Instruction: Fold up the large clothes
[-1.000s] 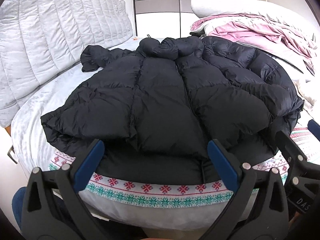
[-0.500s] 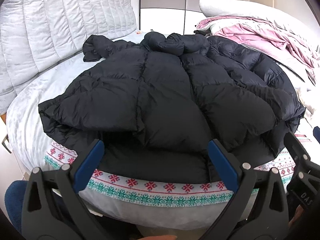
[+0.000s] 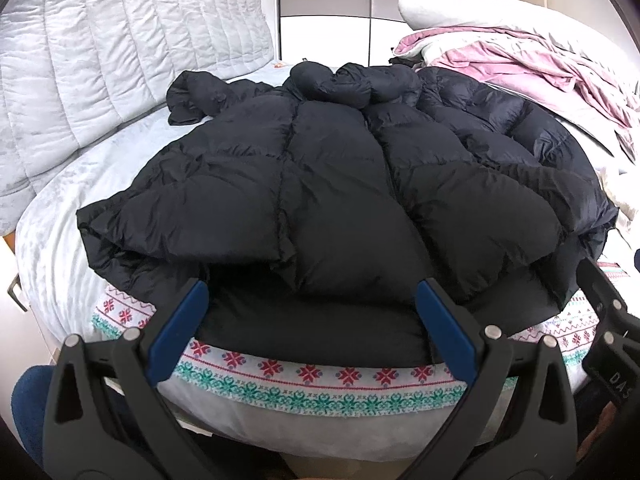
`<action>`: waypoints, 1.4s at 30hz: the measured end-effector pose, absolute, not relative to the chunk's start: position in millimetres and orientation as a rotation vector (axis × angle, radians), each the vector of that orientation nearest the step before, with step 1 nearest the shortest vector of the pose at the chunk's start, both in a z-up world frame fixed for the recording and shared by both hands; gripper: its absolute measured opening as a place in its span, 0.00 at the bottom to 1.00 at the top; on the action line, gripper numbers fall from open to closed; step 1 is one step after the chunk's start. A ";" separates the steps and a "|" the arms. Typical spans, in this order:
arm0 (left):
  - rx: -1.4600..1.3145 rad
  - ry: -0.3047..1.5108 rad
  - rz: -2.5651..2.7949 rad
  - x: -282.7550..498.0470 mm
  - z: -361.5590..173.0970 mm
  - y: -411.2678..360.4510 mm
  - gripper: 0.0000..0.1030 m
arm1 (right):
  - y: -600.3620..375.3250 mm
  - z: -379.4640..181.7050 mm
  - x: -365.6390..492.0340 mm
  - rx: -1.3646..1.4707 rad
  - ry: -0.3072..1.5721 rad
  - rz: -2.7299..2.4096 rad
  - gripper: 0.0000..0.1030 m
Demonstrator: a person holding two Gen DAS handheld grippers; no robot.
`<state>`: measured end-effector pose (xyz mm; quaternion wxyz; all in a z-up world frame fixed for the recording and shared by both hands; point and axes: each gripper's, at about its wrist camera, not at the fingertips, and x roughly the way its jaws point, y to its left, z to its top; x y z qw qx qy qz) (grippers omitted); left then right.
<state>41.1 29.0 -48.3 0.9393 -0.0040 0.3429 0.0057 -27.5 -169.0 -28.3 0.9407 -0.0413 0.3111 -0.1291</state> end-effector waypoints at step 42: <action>-0.428 0.952 0.272 121.8 -91.3 207.3 0.45 | -322.7 -84.0 59.3 0.418 0.902 -0.225 0.74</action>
